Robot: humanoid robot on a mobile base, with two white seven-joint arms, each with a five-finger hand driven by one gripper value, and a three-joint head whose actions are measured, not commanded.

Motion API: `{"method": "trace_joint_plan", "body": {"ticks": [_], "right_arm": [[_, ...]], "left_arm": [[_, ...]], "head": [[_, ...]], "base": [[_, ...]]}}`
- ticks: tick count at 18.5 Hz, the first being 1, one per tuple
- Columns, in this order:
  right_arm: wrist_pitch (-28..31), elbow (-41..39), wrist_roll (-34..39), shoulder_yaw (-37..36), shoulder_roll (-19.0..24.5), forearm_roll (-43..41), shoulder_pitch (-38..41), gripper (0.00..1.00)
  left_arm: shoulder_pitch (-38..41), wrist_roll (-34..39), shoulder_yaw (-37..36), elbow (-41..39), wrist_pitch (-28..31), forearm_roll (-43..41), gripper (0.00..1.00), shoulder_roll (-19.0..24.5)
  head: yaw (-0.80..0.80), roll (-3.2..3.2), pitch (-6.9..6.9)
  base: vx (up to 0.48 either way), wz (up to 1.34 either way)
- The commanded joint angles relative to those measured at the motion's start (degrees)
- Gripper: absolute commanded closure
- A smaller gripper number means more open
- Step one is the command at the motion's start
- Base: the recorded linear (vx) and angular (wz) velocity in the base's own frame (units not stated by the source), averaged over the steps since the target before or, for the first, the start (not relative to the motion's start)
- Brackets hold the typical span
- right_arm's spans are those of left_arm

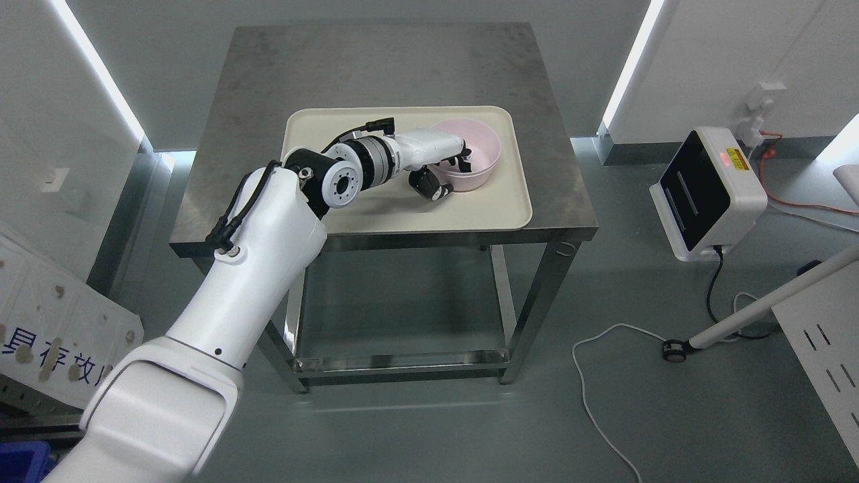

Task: Stack pink IKEA bowls on left shelf middle
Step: 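Reach the left hand down and grip the rim of the stacked bowls, then lift the stacked pink bowls off the tray with the left hand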

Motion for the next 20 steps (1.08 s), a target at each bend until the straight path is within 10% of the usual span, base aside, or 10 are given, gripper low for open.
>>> {"method": "trace_joint_plan", "body": {"ticks": [1,15,20], "right_arm": [[-0.03,-1.93,0.03,-0.62,-1.0,-0.31,1.67,0.0],[0.05,-1.93,0.03,-0.7,-1.0,-0.31,1.67,0.0],[-0.03,-1.93,0.03,-0.7,-1.0,-0.31,1.67,0.0]], "left_arm": [[-0.05,-1.33,5.51,1.46,-3.69,3.3,1.0,0.75],[-1.19,-2.38,20.45,-6.18,-4.39,6.37,0.99,0.75],[3.63,-12.99,33.08,-24.18,-7.19,7.17,0.98,0.75]], "head": [[0.0,0.0,0.0],[0.0,0.0,0.0],[0.0,0.0,0.0]], "base": [[0.0,0.0],[0.0,0.0],[0.0,0.0]]}}
